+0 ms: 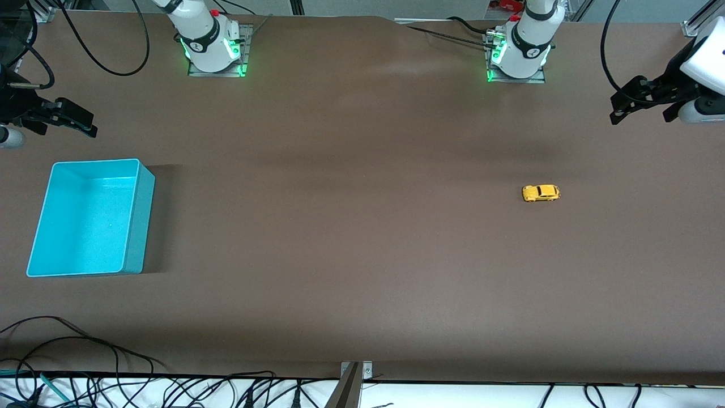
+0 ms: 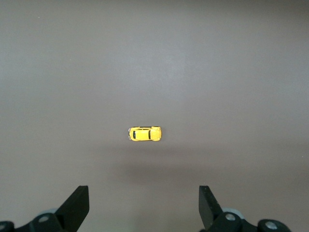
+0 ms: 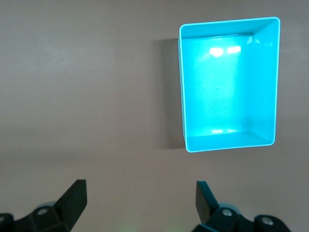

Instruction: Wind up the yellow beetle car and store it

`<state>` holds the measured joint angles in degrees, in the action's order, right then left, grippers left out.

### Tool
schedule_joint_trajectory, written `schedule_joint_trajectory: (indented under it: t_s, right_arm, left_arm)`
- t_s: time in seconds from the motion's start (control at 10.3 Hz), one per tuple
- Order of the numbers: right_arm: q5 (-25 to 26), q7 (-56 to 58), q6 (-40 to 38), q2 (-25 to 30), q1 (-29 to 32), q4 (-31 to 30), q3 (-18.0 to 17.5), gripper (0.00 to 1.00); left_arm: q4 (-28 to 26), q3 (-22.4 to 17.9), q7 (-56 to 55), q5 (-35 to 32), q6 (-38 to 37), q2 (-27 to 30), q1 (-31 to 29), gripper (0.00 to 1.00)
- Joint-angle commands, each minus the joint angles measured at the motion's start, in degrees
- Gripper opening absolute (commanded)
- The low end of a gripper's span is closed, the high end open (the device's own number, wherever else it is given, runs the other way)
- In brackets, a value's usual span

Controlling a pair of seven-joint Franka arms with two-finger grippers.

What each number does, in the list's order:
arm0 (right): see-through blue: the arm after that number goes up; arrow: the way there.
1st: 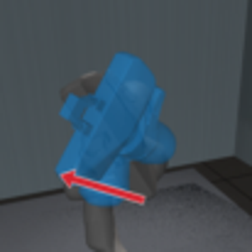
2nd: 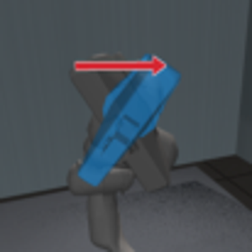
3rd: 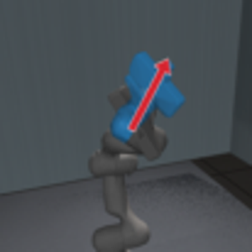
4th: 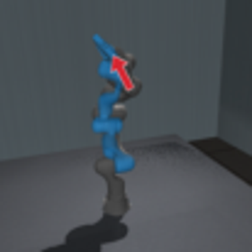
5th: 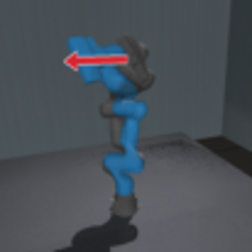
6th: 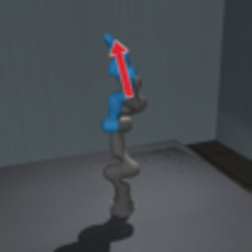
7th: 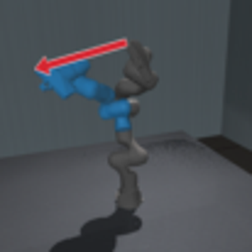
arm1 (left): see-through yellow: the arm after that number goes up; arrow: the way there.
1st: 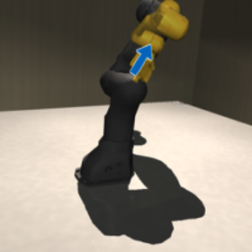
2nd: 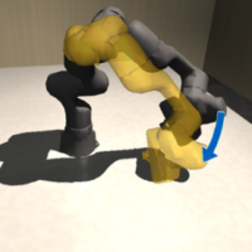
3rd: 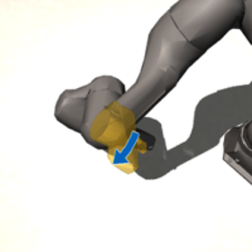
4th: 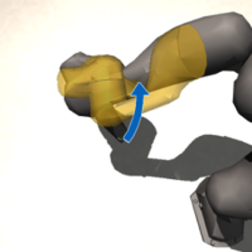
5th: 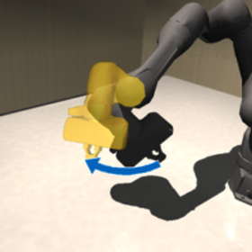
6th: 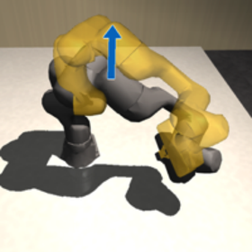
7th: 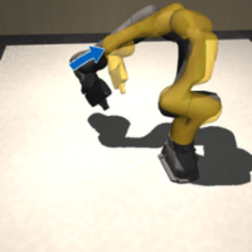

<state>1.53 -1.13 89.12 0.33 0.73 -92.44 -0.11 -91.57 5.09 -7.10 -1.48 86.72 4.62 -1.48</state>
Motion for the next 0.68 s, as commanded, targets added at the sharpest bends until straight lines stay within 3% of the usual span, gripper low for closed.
schedule_joint_trajectory:
  t_s: [0.0, 0.58]
  right_arm:
    - [-1.2, 0.2, -0.2, -0.5, 0.5, 1.2, -0.2, 1.0]
    - [-1.2, 0.2, -0.2, -0.5, 0.5, 1.2, -0.2, 1.0]
  left_arm:
    - [1.1, 0.1, 1.0, 0.9, -0.4, -0.4, -0.2, 1.0]
    - [0.5, 0.1, 2.0, 1.0, -0.4, -1.2, -0.3, 1.0]
